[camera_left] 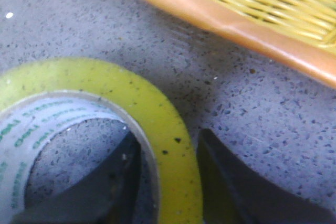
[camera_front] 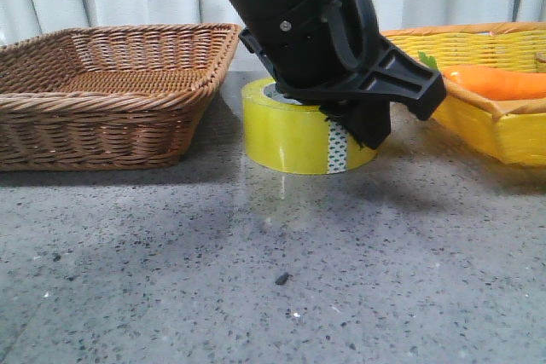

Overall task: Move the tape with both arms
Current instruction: 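Lower the left gripper over the tape roll and grasp its rim, then lift the tape roll with the left gripper toward the brown basket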

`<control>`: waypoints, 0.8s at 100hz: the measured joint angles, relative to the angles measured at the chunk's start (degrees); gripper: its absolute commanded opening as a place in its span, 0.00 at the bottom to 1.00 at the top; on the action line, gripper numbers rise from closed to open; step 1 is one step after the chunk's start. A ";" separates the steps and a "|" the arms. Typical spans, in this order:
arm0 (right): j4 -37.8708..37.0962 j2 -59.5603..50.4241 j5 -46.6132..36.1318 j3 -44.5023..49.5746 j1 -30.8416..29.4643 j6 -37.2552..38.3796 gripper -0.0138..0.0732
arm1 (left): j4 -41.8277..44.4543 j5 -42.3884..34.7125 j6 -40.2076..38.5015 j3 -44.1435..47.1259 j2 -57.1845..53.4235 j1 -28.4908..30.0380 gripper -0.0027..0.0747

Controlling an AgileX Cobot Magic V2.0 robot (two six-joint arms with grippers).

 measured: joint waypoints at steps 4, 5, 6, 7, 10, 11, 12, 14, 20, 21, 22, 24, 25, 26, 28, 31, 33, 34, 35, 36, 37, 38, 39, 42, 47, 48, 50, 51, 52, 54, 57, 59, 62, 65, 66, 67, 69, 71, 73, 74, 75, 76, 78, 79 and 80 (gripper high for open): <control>0.00 0.00 0.00 0.00 0.00 0.00 0.07 | 0.00 0.00 0.00 0.00 0.00 0.00 0.09; 0.00 0.00 0.00 0.00 0.00 0.00 0.07 | 0.00 0.00 0.00 0.00 0.00 0.00 0.08; 0.00 0.00 0.00 0.00 0.00 0.00 0.07 | 0.00 0.00 0.00 0.00 0.00 0.00 0.07; 0.00 0.00 0.00 0.00 0.00 0.00 0.07 | -0.10 0.00 0.00 0.00 0.00 0.00 0.06; 0.00 0.00 0.00 0.00 0.00 0.00 0.07 | -0.16 0.00 0.00 0.00 0.00 0.00 0.05; 0.00 0.00 0.00 0.00 0.00 0.00 0.07 | -0.15 0.00 0.00 0.00 0.00 0.00 0.04; 0.00 0.00 0.00 0.00 0.00 0.00 0.07 | -0.15 0.00 0.00 0.00 0.00 0.00 0.03; 0.00 0.00 0.04 0.00 0.00 0.00 0.07 | -0.15 0.00 0.00 -0.11 0.00 0.00 0.02; 0.00 0.00 0.14 0.00 0.00 0.00 0.07 | -0.28 0.29 0.00 -0.24 0.00 0.00 0.01; 0.00 0.00 0.14 0.00 0.00 0.00 0.07 | -0.28 0.42 0.00 -0.38 0.00 0.00 0.01; 0.00 0.00 0.18 0.00 0.00 0.00 0.07 | -0.40 0.43 0.00 -0.38 0.00 0.00 0.01; 0.00 0.00 0.29 0.00 0.00 0.00 0.07 | -0.40 0.69 0.00 -0.62 0.00 0.00 0.01; 0.00 0.00 0.41 0.00 0.00 0.00 0.07 | -0.40 0.72 0.00 -0.64 0.00 0.00 0.01; 0.00 0.00 0.42 0.00 0.00 0.00 0.07 | -0.40 0.84 0.00 -0.80 0.00 0.00 0.01; 0.00 0.00 0.51 0.00 0.00 0.00 0.07 | -0.40 1.06 0.00 -1.13 0.00 0.00 0.01; 0.00 0.00 0.64 0.00 0.00 0.00 0.07 | -0.27 1.55 0.00 -1.53 0.13 0.00 0.01; 0.00 0.00 0.74 0.00 0.00 0.00 0.07 | -0.27 1.70 0.00 -1.90 0.13 0.00 0.01; 0.00 0.00 0.86 0.00 0.00 0.00 0.07 | -0.27 1.94 0.00 -2.05 0.13 0.00 0.01; 0.00 0.00 0.87 0.00 0.00 0.00 0.07 | -0.18 2.05 0.00 -2.33 0.13 0.00 0.01; 0.00 0.00 0.98 0.00 0.00 0.00 0.07 | -0.18 2.17 0.00 -2.48 0.13 0.00 0.01; 0.00 0.00 0.98 0.00 0.00 0.00 0.07 | -0.15 2.35 0.00 -2.63 0.13 0.00 0.01; 0.00 0.00 0.98 0.00 0.00 0.00 0.07 | -0.03 2.55 0.00 -2.96 0.13 0.00 0.01; 0.00 0.00 1.11 0.00 0.00 0.00 0.07 | -0.03 2.68 0.00 -3.13 0.13 0.00 0.01; 0.00 0.00 1.23 0.00 0.00 0.00 0.07 | 0.24 3.31 0.00 -4.08 0.13 0.00 0.01; 0.00 0.00 1.34 0.00 0.00 0.00 0.07 | 0.79 4.46 0.00 -5.47 0.02 0.00 0.01; 0.00 0.00 1.35 0.00 0.00 0.00 0.07 | 0.90 4.88 0.00 -5.68 0.02 0.00 0.01; 0.00 0.00 1.48 0.00 0.00 0.00 0.07 | 1.25 5.53 0.00 -6.31 -0.09 0.00 0.01; 0.00 0.00 1.48 0.00 0.00 0.00 0.07 | 1.38 5.75 0.00 -6.52 -0.09 0.00 0.01; 0.00 0.00 1.48 0.00 0.00 0.00 0.07 | 1.64 6.18 0.00 -6.95 -0.20 0.00 0.01; 0.00 0.00 1.59 0.00 0.00 0.00 0.07 | 1.95 6.59 0.00 -7.57 -0.33 0.00 0.01; 0.00 0.00 1.59 0.00 0.00 0.00 0.07 | 2.33 7.64 0.00 -8.37 -0.58 0.00 0.01; 0.00 0.00 1.59 0.00 0.00 0.00 0.07 | 2.62 8.19 0.00 -8.90 -0.77 0.12 0.01; 0.00 0.00 1.59 0.00 0.00 0.00 0.07 | 3.01 8.78 0.00 -9.52 -1.31 0.12 0.01; 0.00 0.00 1.59 0.00 0.00 0.00 0.07 | 3.28 9.16 0.00 -10.02 -1.86 0.19 0.01; 0.00 0.00 1.59 0.00 0.00 0.00 0.07 | 3.46 9.32 0.00 -10.24 -2.20 0.24 0.01; 0.00 0.00 1.59 0.00 0.00 0.00 0.07 | 3.59 9.33 0.00 -10.35 -2.38 0.37 0.01; 0.00 0.00 1.59 0.00 0.00 0.00 0.07 | 3.77 9.45 0.00 -10.58 -2.94 0.50 0.01; 0.00 0.00 1.59 0.00 0.00 0.00 0.07 | 4.09 9.58 0.00 -10.88 -3.57 0.64 0.01; 0.00 0.00 1.59 0.00 0.00 0.00 0.07 | 4.27 9.58 0.00 -11.00 -4.23 0.76 0.01; 0.00 0.00 1.59 0.00 0.00 0.00 0.07 | 4.40 9.58 0.00 -11.14 -4.47 0.88 0.01; 0.00 0.00 1.59 0.00 0.00 0.00 0.07 | 4.50 9.58 0.00 -11.15 -4.92 0.90 0.01; 0.00 0.00 1.59 0.00 0.00 0.00 0.07 | 4.65 9.58 0.00 -11.29 -5.16 1.11 0.01; 0.00 0.00 1.59 0.00 0.00 0.00 0.07 | 4.80 9.74 0.00 -11.41 -5.88 1.34 0.01; 0.00 0.00 1.59 0.00 0.00 0.00 0.07 | 4.93 9.70 0.00 -11.42 -6.12 1.43 0.01; 0.00 0.00 1.59 0.00 0.00 0.00 0.07 | 5.08 9.80 0.00 -11.42 -6.61 1.54 0.01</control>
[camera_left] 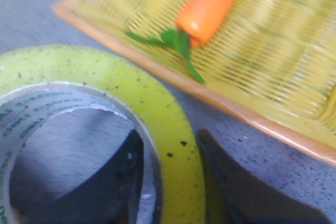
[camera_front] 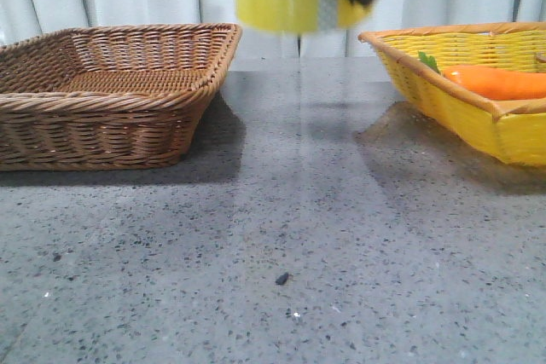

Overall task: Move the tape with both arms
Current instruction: 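Lift the tape roll with the left gripper toward the brown basket, then lower the tape into the brown basket and open the left gripper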

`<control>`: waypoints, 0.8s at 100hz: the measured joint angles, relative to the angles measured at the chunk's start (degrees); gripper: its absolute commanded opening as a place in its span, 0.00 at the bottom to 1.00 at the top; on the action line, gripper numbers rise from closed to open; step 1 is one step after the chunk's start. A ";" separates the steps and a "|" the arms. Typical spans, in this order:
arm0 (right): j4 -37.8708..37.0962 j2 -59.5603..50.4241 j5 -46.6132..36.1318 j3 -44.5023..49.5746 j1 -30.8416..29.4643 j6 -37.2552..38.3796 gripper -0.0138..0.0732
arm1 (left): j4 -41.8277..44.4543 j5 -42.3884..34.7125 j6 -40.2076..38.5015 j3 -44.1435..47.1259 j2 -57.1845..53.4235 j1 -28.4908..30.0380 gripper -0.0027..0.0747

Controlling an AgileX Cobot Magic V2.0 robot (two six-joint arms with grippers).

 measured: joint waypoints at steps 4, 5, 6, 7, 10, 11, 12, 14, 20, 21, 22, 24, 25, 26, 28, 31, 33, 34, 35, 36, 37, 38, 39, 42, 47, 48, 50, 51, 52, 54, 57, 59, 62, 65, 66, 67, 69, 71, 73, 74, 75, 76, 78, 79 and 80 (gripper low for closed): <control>0.00 0.00 0.00 0.00 0.00 0.00 0.07 | 0.14 0.59 0.00 -0.26 -1.46 0.79 0.01; 0.00 0.00 0.00 0.00 0.00 0.00 0.07 | 0.28 0.88 0.00 -0.24 -1.68 1.07 0.01; 0.00 0.00 0.00 0.00 0.00 0.00 0.07 | 0.28 1.02 0.00 -0.24 -1.91 1.24 0.01; 0.00 0.00 0.00 0.00 0.00 0.00 0.07 | 0.39 1.36 0.00 -0.24 -2.37 1.40 0.01; 0.00 0.00 0.00 0.00 0.00 0.00 0.07 | 0.39 2.11 0.00 -0.28 -3.22 2.34 0.01; 0.00 0.00 0.00 0.00 0.00 0.00 0.07 | 0.39 2.31 0.00 -0.28 -3.61 2.56 0.01; 0.00 0.00 0.00 0.00 0.00 0.00 0.07 | 0.51 2.76 0.00 -0.28 -3.80 2.99 0.01; 0.00 0.00 0.00 0.00 0.00 0.00 0.07 | 0.51 3.52 0.00 -0.28 -4.31 3.46 0.01; 0.00 0.00 0.00 0.00 0.00 0.00 0.07 | 0.63 5.84 0.00 -0.37 -5.46 5.78 0.01; 0.00 0.00 0.00 0.00 0.00 0.00 0.07 | 0.76 6.37 0.00 -0.37 -5.67 6.06 0.01; 0.00 0.00 0.00 0.00 0.00 0.00 0.07 | 0.76 6.63 0.00 -0.37 -5.77 6.62 0.01; 0.00 0.00 0.00 0.00 0.00 0.00 0.07 | 0.76 7.33 0.00 -0.37 -6.04 7.45 0.01; 0.00 0.00 0.00 0.00 0.00 0.00 0.07 | 0.87 7.59 0.00 -0.37 -6.17 7.72 0.01; 0.00 0.00 0.00 0.00 0.00 0.00 0.07 | 0.86 8.08 0.00 -0.25 -6.17 8.24 0.01; 0.00 0.00 0.00 0.00 0.00 0.00 0.07 | 0.86 8.74 0.00 -0.25 -6.33 8.76 0.01; 0.00 0.00 0.00 0.00 0.00 0.00 0.07 | 0.86 9.50 0.00 0.01 -6.42 10.03 0.01; 0.00 0.00 0.00 0.00 0.00 0.00 0.07 | 0.86 9.87 0.00 0.17 -6.56 10.77 0.01; 0.00 0.00 0.00 0.00 0.00 0.00 0.07 | 0.86 9.89 0.00 0.34 -6.55 11.02 0.01; 0.00 0.00 0.00 0.00 0.00 0.00 0.07 | 0.86 10.02 0.00 0.60 -6.55 11.25 0.01; 0.00 0.00 0.00 0.00 0.00 0.00 0.07 | 0.86 10.18 0.00 0.74 -6.55 11.69 0.01; 0.00 0.00 0.00 0.00 0.00 0.00 0.07 | 0.99 10.18 0.00 1.06 -6.55 11.91 0.01; 0.00 0.00 0.00 0.00 0.00 0.00 0.07 | 0.99 10.26 0.00 1.23 -6.55 12.31 0.01; 0.00 0.00 0.00 0.00 0.00 0.00 0.07 | 0.99 10.26 0.00 1.42 -6.55 12.49 0.01; 0.00 0.00 0.00 0.00 0.00 0.00 0.07 | 0.99 10.40 0.00 2.47 -6.66 13.17 0.01; 0.00 0.00 0.00 0.00 0.00 0.00 0.07 | 0.99 10.40 0.00 4.24 -6.66 14.28 0.01; 0.00 0.00 0.00 0.00 0.00 0.00 0.07 | 0.99 10.40 0.00 4.53 -6.66 14.41 0.01; 0.00 0.00 0.00 0.00 0.00 0.00 0.07 | 0.99 10.26 0.00 5.39 -6.66 14.65 0.01; 0.00 0.00 0.00 0.00 0.00 0.00 0.07 | 0.86 10.26 0.00 5.99 -6.66 14.84 0.01; 0.00 0.00 0.00 0.00 0.00 0.00 0.07 | 0.86 10.04 0.00 6.27 -6.66 15.06 0.01; 0.00 0.00 0.00 0.00 0.00 0.00 0.07 | 0.55 9.60 0.00 7.22 -6.66 15.38 0.01; 0.00 0.00 0.00 0.00 0.00 0.00 0.07 | 0.17 8.90 0.00 8.47 -6.66 15.76 0.01; 0.00 0.00 0.00 0.00 0.00 0.00 0.07 | -0.24 8.35 0.00 9.42 -6.66 15.99 0.01; 0.00 0.00 0.00 0.00 0.00 0.00 0.07 | -0.83 7.46 0.00 10.65 -6.66 16.25 0.01; 0.00 0.00 0.00 0.00 0.00 0.00 0.07 | -1.79 6.46 0.00 12.21 -6.66 16.48 0.01; 0.00 0.00 0.00 0.00 0.00 0.00 0.07 | -1.95 5.90 0.00 12.52 -6.66 16.58 0.01; 0.00 0.00 0.00 0.00 0.00 0.00 0.07 | -2.36 5.64 0.00 12.82 -6.66 16.70 0.01; 0.00 0.00 0.00 0.00 0.00 0.00 0.07 | -2.76 4.83 0.00 13.73 -6.66 16.81 0.01; 0.00 0.00 0.00 0.00 0.00 0.00 0.07 | -3.32 4.10 0.00 14.60 -6.66 16.83 0.01; 0.00 0.00 0.00 0.00 0.00 0.00 0.07 | -3.83 3.36 0.00 15.41 -6.66 16.83 0.01; 0.00 0.00 0.00 0.00 0.00 0.00 0.07 | -4.09 3.20 0.00 15.68 -6.66 16.83 0.01; 0.00 0.00 0.00 0.00 0.00 0.00 0.07 | -4.21 2.74 0.00 16.19 -6.66 16.83 0.01; 0.00 0.00 0.00 0.00 0.00 0.00 0.07 | -4.32 2.57 0.00 16.43 -6.66 16.83 0.01; 0.00 0.00 0.00 0.00 0.00 0.00 0.07 | -4.52 2.02 0.00 17.16 -6.66 16.83 0.01; 0.00 0.00 0.00 0.00 0.00 0.00 0.07 | -4.70 1.85 0.00 17.60 -6.66 16.83 0.01; 0.00 0.00 0.00 0.00 0.00 0.00 0.07 | -4.83 1.61 0.00 17.81 -6.66 16.83 0.01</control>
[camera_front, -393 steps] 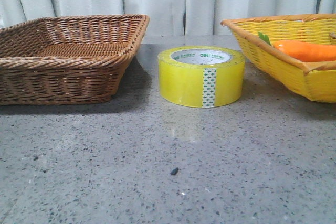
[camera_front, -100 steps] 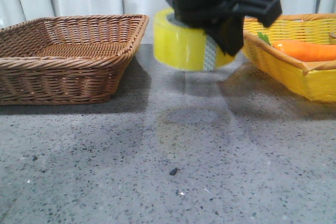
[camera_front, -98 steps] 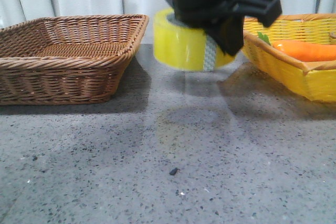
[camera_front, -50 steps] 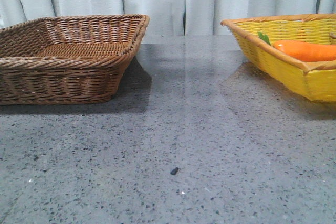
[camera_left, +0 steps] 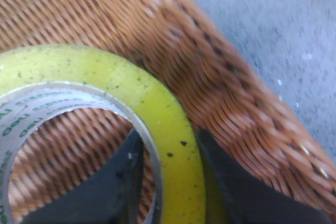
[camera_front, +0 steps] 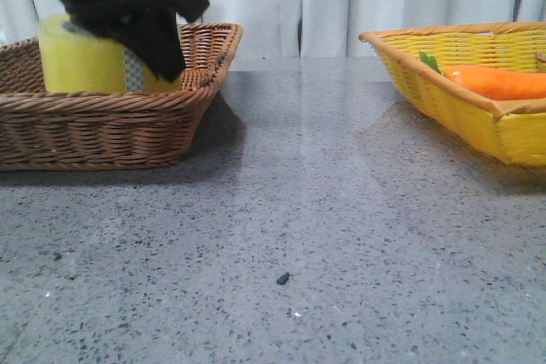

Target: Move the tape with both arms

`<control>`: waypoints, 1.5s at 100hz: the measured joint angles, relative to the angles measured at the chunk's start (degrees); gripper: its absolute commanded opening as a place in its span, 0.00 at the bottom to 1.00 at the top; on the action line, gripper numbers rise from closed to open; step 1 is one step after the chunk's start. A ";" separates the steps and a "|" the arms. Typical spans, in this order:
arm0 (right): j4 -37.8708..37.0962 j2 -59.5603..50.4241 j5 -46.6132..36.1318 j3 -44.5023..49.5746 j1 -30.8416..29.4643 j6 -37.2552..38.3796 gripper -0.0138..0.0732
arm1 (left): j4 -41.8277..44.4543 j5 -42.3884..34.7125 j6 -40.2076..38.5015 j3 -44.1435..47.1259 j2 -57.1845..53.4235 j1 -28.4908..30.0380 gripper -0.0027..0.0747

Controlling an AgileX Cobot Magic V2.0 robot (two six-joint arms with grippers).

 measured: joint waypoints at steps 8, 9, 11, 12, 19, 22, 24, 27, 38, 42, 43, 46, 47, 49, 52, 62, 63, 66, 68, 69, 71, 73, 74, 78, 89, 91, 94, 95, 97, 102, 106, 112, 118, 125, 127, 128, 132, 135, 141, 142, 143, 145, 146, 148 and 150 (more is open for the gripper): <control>0.00 0.00 0.00 0.00 0.00 0.00 0.07 | -0.56 -0.80 0.00 1.81 0.00 0.00 0.01; 0.00 0.00 -0.12 0.00 0.00 0.00 0.07 | -0.69 -0.80 0.00 2.04 0.00 0.00 0.01; 0.00 0.00 -0.11 0.00 0.00 0.00 0.07 | -0.70 -0.80 0.00 2.29 0.00 0.00 0.02; 0.00 0.00 -0.11 0.00 0.00 0.00 0.07 | -0.70 -0.80 0.00 2.37 0.00 0.00 0.03; 0.00 0.00 -0.35 0.00 0.00 0.00 0.07 | -0.78 -1.03 0.00 2.82 0.00 0.00 0.13; 0.00 0.00 -0.47 0.00 0.00 0.00 0.07 | -0.78 -1.26 0.00 2.91 0.00 0.00 0.20; 0.00 0.00 -0.47 0.00 0.00 0.00 0.07 | -0.78 -1.27 0.00 2.91 0.00 0.00 0.24; 0.00 0.00 -0.47 0.00 0.00 0.00 0.07 | -0.83 -1.53 0.00 2.91 0.00 0.00 0.32; 0.00 0.00 -0.47 0.00 0.00 0.00 0.07 | -0.95 -3.07 0.00 2.91 0.00 0.00 0.52; 0.00 0.00 -0.47 0.00 0.00 0.00 0.07 | -0.95 -3.53 0.00 2.91 -0.12 0.00 0.54; 0.00 0.00 -0.47 0.00 0.00 0.00 0.07 | -0.95 -3.50 0.00 2.91 -0.12 0.00 0.54; 0.00 0.00 -0.47 0.00 0.00 0.00 0.07 | -0.99 -3.55 0.00 2.91 -0.23 0.00 0.53; 0.00 0.00 -0.47 0.00 0.00 0.00 0.07 | -0.99 -3.55 0.00 2.91 -0.23 0.00 0.53; 0.00 0.00 -0.47 0.00 0.00 0.00 0.07 | -0.99 -3.55 0.00 2.91 -0.34 0.00 0.53; 0.00 0.00 -0.47 0.00 0.00 0.00 0.07 | -0.99 -3.55 0.00 2.91 -0.57 0.00 0.53; 0.00 -0.65 -0.47 0.21 0.00 0.00 0.07 | -1.09 -3.55 0.00 2.91 -2.69 0.00 0.52; 0.00 -0.68 -0.58 0.22 0.00 0.00 0.07 | -1.09 -3.55 0.00 2.91 -2.89 0.00 0.52; 0.00 -1.34 -0.72 0.53 0.00 0.00 0.07 | -1.09 -3.55 0.00 2.91 -3.80 0.00 0.49; 0.00 -1.64 -0.99 0.72 0.00 0.00 0.07 | -1.22 -3.55 0.00 2.91 -4.57 0.00 0.46; 0.00 -1.99 -1.10 1.04 0.00 0.00 0.07 | -1.22 -3.55 0.00 2.91 -5.13 0.00 0.44; 0.00 -2.58 -1.60 1.49 0.00 0.00 0.07 | -1.41 -3.55 0.00 2.91 -6.02 0.00 0.41; -0.16 -3.27 -2.13 1.84 0.00 0.00 0.07 | -1.46 -3.55 0.00 2.91 -6.64 0.00 0.38; -0.16 -3.52 -2.33 2.24 0.00 0.00 0.07 | -1.62 -3.55 0.00 2.91 -7.28 0.00 0.35; -0.41 -5.14 -3.73 3.69 0.00 0.00 0.07 | -2.21 -3.55 0.00 3.03 -9.41 0.00 0.27; -1.06 -9.70 -8.29 8.54 0.00 0.00 0.07 | -3.00 -4.73 0.00 4.24 -15.49 0.00 0.05; -1.17 -10.62 -9.11 9.62 0.00 0.00 0.07 | -3.14 -5.07 0.00 4.68 -16.76 0.00 0.01; -1.20 -12.20 -10.27 11.07 0.00 0.00 0.07 | -3.24 -5.49 0.00 5.36 -18.86 0.00 0.01; -1.20 -12.53 -10.55 11.81 0.00 0.00 0.07 | -3.37 -5.58 0.00 5.73 -19.28 0.00 0.01; -1.20 -13.50 -11.36 12.92 0.00 0.00 0.07 | -3.37 -5.75 0.00 6.30 -20.54 0.00 0.01; -1.29 -15.67 -12.93 15.40 0.00 0.00 0.07 | -3.37 -6.01 0.00 7.86 -23.31 0.00 0.01; -1.29 -17.47 -14.03 17.37 0.00 0.00 0.07 | -3.37 -6.31 0.00 9.19 -25.69 0.00 0.01; -1.33 -19.70 -15.23 19.71 0.00 0.00 0.07 | -3.37 -7.16 0.00 12.13 -28.72 0.00 0.01; -1.43 -21.97 -15.89 21.95 0.00 0.00 0.07 | -3.37 -8.64 0.00 15.31 -32.24 0.00 0.01; -1.71 -24.18 -16.25 24.11 0.00 0.00 0.07 | -3.37 -11.38 0.00 20.05 -36.39 0.00 0.01; -1.90 -24.75 -16.26 24.70 0.00 0.00 0.07 | -3.37 -12.47 0.00 21.61 -37.66 0.00 0.01; -2.00 -24.93 -16.41 24.88 0.00 0.00 0.07 | -3.37 -13.21 0.00 22.66 -38.10 0.00 0.01; -2.45 -25.98 -16.54 26.00 0.00 0.00 0.07 | -3.37 -15.25 0.00 25.33 -40.73 0.00 0.01; -2.85 -26.62 -16.82 26.73 0.00 0.00 0.07 | -3.37 -17.49 0.00 28.15 -42.51 0.00 0.01; -3.03 -27.87 -17.29 28.32 0.00 0.00 0.07 | -3.49 -20.73 0.00 32.70 -46.61 0.00 0.01; -3.03 -28.01 -17.49 28.49 0.00 0.00 0.07 | -3.62 -21.41 0.00 33.84 -47.06 0.00 0.01; -3.07 -28.25 -17.58 28.64 0.00 0.00 0.07 | -3.60 -21.76 0.00 34.39 -47.98 0.00 0.01; -3.17 -28.48 -17.76 29.14 0.00 0.00 0.07 | -3.78 -22.78 0.00 36.04 -48.88 0.00 0.01; -3.17 -28.70 -17.87 29.44 0.00 0.00 0.07 | -3.96 -23.11 0.00 36.61 -49.80 0.00 0.01; -3.17 -29.00 -18.05 29.89 0.00 0.00 0.07 | -4.30 -24.00 0.00 38.25 -51.16 0.00 0.01; -3.17 -29.30 -18.44 30.18 0.00 0.00 0.07 | -4.41 -24.75 0.00 39.82 -52.54 0.00 0.01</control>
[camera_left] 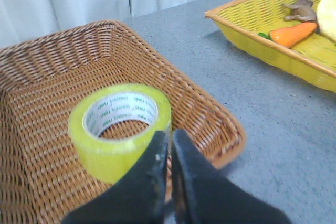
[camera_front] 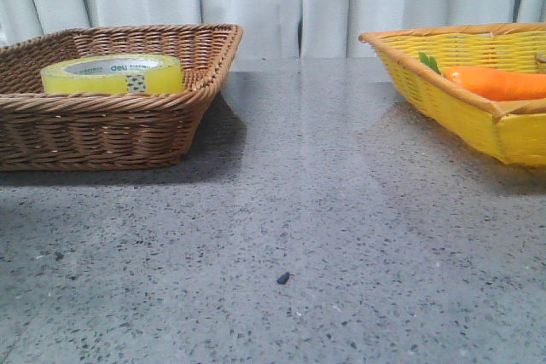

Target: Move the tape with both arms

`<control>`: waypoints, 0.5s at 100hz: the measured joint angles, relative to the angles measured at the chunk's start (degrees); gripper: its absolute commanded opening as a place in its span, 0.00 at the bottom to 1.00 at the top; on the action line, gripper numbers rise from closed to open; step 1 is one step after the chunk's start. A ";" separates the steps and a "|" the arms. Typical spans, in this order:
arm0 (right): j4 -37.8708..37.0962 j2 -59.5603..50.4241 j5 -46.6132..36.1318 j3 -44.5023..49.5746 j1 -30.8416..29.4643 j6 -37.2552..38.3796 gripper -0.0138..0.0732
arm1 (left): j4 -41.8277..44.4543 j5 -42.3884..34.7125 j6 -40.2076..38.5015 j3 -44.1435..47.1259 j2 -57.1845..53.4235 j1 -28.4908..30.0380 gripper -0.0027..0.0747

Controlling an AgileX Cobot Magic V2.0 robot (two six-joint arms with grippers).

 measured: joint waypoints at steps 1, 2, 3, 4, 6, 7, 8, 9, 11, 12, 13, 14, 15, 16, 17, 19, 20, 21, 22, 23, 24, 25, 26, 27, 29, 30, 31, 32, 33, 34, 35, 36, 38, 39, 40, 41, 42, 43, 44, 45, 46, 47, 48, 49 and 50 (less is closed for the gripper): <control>-0.12 -0.08 -0.10 0.29 0.00 0.00 0.07 | -0.34 -0.27 0.00 1.04 -0.46 0.00 0.01; -0.13 -0.25 -0.22 0.42 0.00 0.00 0.07 | -0.35 -0.77 0.00 1.54 -0.93 0.00 0.01; -0.13 -0.34 -0.36 0.69 0.00 0.00 0.07 | -0.80 -0.99 0.00 2.05 -1.88 0.00 0.01; -0.13 -0.36 -0.57 0.82 0.00 0.00 0.07 | -0.80 -1.49 0.00 3.06 -2.35 0.00 0.01; -0.22 -0.65 -0.94 1.22 0.00 0.00 0.07 | -0.80 -2.11 0.00 4.50 -3.74 0.00 0.01; -0.22 -0.80 -1.06 1.33 0.00 0.00 0.07 | -1.12 -2.39 0.00 4.98 -4.66 0.00 0.01; -0.22 -0.78 -1.20 1.57 0.00 0.00 0.07 | -1.29 -2.66 0.00 5.92 -5.11 0.00 0.01; -0.22 -0.98 -1.47 1.69 0.00 0.00 0.07 | -1.41 -3.09 0.00 6.39 -5.56 0.00 0.01; -0.22 -1.08 -1.91 2.03 0.00 0.00 0.07 | -1.74 -3.65 0.00 7.80 -6.90 0.00 0.01; -0.22 -1.09 -2.07 2.27 0.00 0.00 0.07 | -1.91 -3.89 0.00 8.25 -7.78 0.00 0.01; -0.22 -1.20 -2.40 2.29 0.00 0.00 0.07 | -2.02 -4.21 0.00 9.13 -8.22 0.00 0.01; -0.22 -1.28 -2.53 2.46 0.00 0.00 0.07 | -2.15 -4.44 0.00 9.57 -9.09 0.00 0.01; -0.22 -1.23 -2.66 2.65 0.00 0.00 0.07 | -2.31 -4.63 0.00 10.41 -9.51 0.00 0.01; -0.22 -1.32 -2.95 2.76 0.00 0.00 0.07 | -2.31 -4.92 0.00 10.82 -9.93 0.00 0.01; -0.22 -1.32 -3.11 2.96 0.00 0.00 0.07 | -2.44 -5.05 0.00 11.24 -10.77 0.00 0.01; -0.22 -1.45 -3.44 3.22 0.00 0.00 0.07 | -2.82 -5.32 0.00 12.40 -12.00 0.00 0.01; -0.22 -1.45 -3.70 3.24 0.00 0.00 0.07 | -2.95 -5.53 0.00 13.14 -12.41 0.00 0.01; -0.22 -1.45 -3.77 3.35 0.00 0.00 0.07 | -2.95 -5.67 0.00 13.49 -13.21 0.00 0.01; -0.22 -1.45 -3.80 3.51 0.00 0.00 0.07 | -3.24 -5.69 0.00 14.15 -13.60 0.00 0.01; -0.22 -1.45 -3.89 3.52 0.00 0.00 0.07 | -3.25 -5.87 0.00 14.46 -13.99 0.00 0.01; -0.22 -1.45 -3.94 3.62 0.00 0.00 0.07 | -3.49 -5.92 0.00 14.77 -14.76 0.00 0.01; -0.22 -1.45 -3.94 3.62 0.00 0.00 0.07 | -3.52 -6.02 0.00 15.34 -15.13 0.00 0.01; -0.22 -1.45 -3.94 3.78 0.00 0.00 0.07 | -3.69 -5.96 0.00 15.61 -15.88 0.00 0.01; -0.22 -1.45 -3.94 3.75 0.00 0.00 0.07 | -3.88 -6.06 0.00 16.12 -16.24 0.00 0.01; -0.22 -1.45 -3.94 3.86 0.00 0.00 0.07 | -4.16 -6.06 0.00 16.80 -17.30 0.00 0.01; -0.22 -1.45 -3.94 3.86 0.00 0.00 0.07 | -4.34 -6.06 0.00 17.00 -17.64 0.00 0.01; -0.22 -1.45 -3.80 3.98 0.00 0.00 0.07 | -4.55 -6.06 0.00 17.20 -18.29 0.00 0.01; -0.22 -1.45 -3.79 4.00 0.00 0.00 0.07 | -4.57 -6.06 0.00 17.56 -18.60 0.00 0.01; -0.22 -1.45 -3.68 4.00 0.00 0.00 0.07 | -4.68 -6.06 0.00 17.73 -19.19 0.00 0.01; -0.22 -1.45 -3.70 4.00 0.00 0.00 0.07 | -4.85 -6.06 0.00 18.04 -19.49 0.00 0.01; -0.26 -1.45 -3.58 4.00 0.00 0.00 0.07 | -4.85 -6.10 0.00 18.18 -20.03 0.00 0.01; -0.26 -1.45 -3.56 4.10 0.00 0.00 0.07 | -4.98 -6.10 0.00 18.42 -20.28 0.00 0.01; -0.26 -1.45 -3.44 4.09 0.00 0.00 0.07 | -5.06 -6.10 0.00 18.65 -20.98 0.00 0.01; -0.26 -1.45 -3.34 4.09 0.00 0.00 0.07 | -5.06 -6.19 0.00 18.76 -21.20 0.00 0.01; -0.26 -1.45 -3.34 4.09 0.00 0.00 0.07 | -5.20 -6.19 0.00 18.94 -21.57 0.00 0.01; -0.26 -1.45 -3.34 4.09 0.00 0.00 0.07 | -5.19 -6.19 0.00 19.11 -21.74 0.00 0.01; -0.26 -1.45 -3.34 4.09 0.00 0.00 0.07 | -5.19 -6.32 0.00 19.13 -22.06 0.00 0.01; -0.26 -1.45 -3.34 4.09 0.00 0.00 0.07 | -5.19 -6.32 0.00 19.22 -22.19 0.00 0.01; -0.26 -1.45 -3.34 4.09 0.00 0.00 0.07 | -5.19 -6.32 0.00 19.26 -22.31 0.00 0.01; -0.26 -1.45 -3.34 4.09 0.00 0.00 0.07 | -5.33 -6.32 0.00 19.36 -22.49 0.00 0.01; -0.26 -1.45 -3.34 4.09 0.00 0.00 0.07 | -5.31 -6.32 0.00 19.36 -22.47 0.00 0.01; -0.26 -1.45 -3.34 4.09 0.00 0.00 0.07 | -5.31 -6.32 0.00 19.47 -22.70 0.00 0.01; -0.26 -1.45 -3.34 4.09 0.00 0.00 0.07 | -5.31 -6.46 0.00 19.48 -22.76 0.00 0.01; -0.26 -1.45 -3.34 4.09 0.00 0.00 0.07 | -5.41 -6.44 0.00 19.48 -22.75 0.00 0.01; -0.26 -1.45 -3.34 4.09 0.00 0.00 0.07 | -5.41 -6.44 0.00 19.58 -22.78 0.00 0.01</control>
